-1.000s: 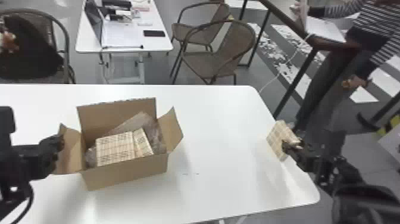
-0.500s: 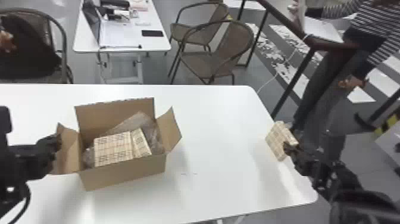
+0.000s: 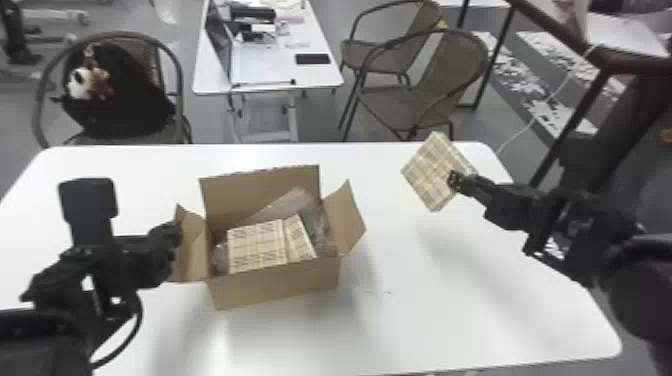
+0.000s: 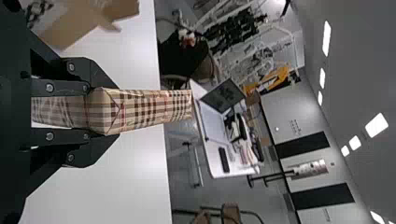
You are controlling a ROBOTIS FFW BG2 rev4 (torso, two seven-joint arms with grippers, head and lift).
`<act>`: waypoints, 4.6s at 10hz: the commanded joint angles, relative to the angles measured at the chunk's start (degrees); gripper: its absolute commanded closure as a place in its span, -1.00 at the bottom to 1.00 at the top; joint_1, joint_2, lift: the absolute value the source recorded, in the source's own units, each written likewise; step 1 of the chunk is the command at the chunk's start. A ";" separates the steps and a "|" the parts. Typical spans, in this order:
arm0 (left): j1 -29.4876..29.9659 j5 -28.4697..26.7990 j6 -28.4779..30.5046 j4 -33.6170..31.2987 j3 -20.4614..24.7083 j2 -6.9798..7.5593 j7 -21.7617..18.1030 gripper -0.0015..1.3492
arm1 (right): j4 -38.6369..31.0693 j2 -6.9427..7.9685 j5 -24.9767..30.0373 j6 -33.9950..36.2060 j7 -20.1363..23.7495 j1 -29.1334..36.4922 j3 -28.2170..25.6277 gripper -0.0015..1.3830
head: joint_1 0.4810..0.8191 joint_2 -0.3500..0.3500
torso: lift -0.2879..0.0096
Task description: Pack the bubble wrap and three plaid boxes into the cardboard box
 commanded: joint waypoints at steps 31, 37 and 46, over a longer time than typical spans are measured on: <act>0.25 0.06 -1.01 0.26 0.22 -0.32 0.00 0.79 | -3.75 4.17 26.62 -29.62 -4.97 23.91 -7.19 -0.73 | 0.27 -0.28 | 0.32; -2.12 3.05 -0.74 4.65 8.75 -0.32 3.43 0.78 | -1.11 6.37 28.90 -29.09 -3.56 22.59 -7.11 -0.73 | 0.27 -0.15 | 0.32; -3.17 10.52 -16.30 11.69 17.45 -0.32 22.06 0.78 | -1.20 6.37 30.31 -25.93 -1.89 22.15 -5.61 -0.73 | 0.27 0.37 | 0.32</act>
